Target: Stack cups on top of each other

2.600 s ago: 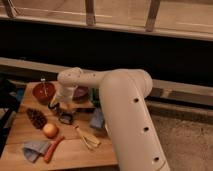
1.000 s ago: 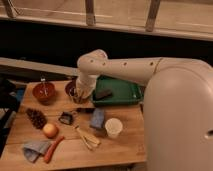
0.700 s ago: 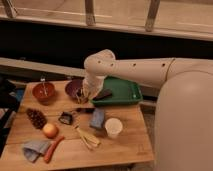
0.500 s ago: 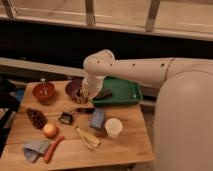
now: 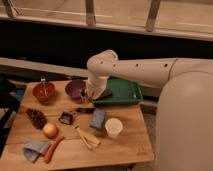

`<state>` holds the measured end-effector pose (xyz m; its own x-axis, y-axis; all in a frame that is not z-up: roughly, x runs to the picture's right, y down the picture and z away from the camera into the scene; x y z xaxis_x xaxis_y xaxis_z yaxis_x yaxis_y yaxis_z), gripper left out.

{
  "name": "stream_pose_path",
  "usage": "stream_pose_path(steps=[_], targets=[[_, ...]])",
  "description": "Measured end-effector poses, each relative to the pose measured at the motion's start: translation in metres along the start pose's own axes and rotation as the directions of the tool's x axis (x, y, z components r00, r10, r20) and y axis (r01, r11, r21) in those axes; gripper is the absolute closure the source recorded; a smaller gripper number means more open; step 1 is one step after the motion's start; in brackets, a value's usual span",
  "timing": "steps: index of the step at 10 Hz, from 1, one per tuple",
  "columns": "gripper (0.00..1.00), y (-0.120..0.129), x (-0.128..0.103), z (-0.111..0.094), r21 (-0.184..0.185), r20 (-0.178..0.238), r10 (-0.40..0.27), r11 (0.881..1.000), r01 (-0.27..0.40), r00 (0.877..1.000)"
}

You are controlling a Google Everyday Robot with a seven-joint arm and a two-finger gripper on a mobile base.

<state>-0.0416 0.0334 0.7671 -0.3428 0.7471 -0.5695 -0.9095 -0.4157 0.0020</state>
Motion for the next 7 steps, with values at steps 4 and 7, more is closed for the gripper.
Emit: stream_pose_path(steps=[4, 7], targets=[[0.83, -0.103, -0.002, -0.024, 0.057, 0.040, 0.175, 0.983, -0.177, 0.984], [0.83, -0.148, 0.005, -0.032, 0.076, 0.052, 0.268, 0.959, -0.272, 0.962]])
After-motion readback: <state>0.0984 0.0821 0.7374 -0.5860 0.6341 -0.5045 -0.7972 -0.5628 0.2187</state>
